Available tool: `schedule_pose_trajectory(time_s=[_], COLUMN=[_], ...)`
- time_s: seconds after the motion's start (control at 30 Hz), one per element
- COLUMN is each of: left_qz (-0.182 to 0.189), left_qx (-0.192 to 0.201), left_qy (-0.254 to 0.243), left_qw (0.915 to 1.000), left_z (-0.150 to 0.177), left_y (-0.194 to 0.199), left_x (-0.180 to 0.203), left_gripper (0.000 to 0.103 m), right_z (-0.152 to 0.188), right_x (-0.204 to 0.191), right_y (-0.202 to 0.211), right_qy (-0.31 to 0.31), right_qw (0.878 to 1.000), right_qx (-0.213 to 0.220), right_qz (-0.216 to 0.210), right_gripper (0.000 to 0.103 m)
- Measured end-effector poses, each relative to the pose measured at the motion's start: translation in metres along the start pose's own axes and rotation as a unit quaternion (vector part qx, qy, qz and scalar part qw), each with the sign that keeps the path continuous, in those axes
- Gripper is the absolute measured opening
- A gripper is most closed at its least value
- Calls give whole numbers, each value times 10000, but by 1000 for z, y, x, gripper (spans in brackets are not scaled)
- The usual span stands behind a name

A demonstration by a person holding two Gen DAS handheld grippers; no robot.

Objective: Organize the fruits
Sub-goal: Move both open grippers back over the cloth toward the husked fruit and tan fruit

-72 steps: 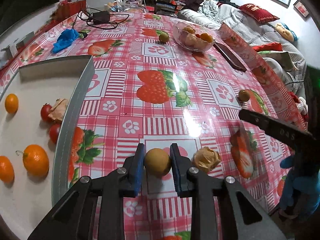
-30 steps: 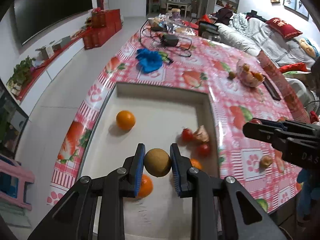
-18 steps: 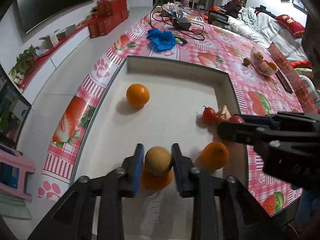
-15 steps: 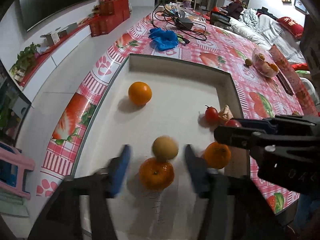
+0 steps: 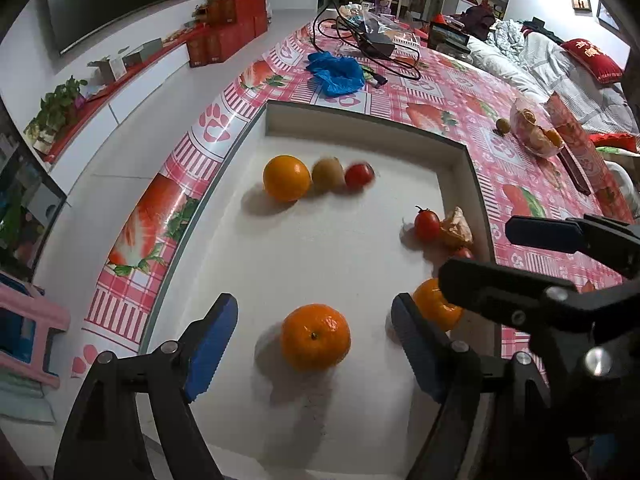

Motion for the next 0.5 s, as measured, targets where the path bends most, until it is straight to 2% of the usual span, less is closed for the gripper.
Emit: schedule_pose_trajectory(time_s=[0.33, 0.37, 0.4, 0.5], left_qz=[-43, -34, -13, 44], left_qx=[250, 274, 298, 389], left_qy=[-251, -289, -343, -558], left_qw=[9994, 9992, 9990, 9977], left_z=[-8, -9, -10, -12], left_y=[26, 28, 31, 41], left_x=[30, 34, 40, 63], left_gripper=[90, 90, 90, 90], right_z=[16, 18, 21, 30], right_x=[29, 34, 41, 59], right_y=[40, 45, 53, 73], right_qy=[-314, -374, -449, -640], right_qw=[9991, 9988, 9981, 9961], right_qx=[204, 241, 316, 474], right_qz=[182, 215, 269, 380], right_gripper=[84, 99, 103, 103])
Point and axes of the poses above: each gripper's, at about its wrist camera, not at the fingertips, and y roughly against the way its jaws point, x to its right, z to its underside, the point moved 1 cm from there along -y, roughly the way its jaws point, and after that the axes turned 13 degrees about -z, right-handed, at the moved point
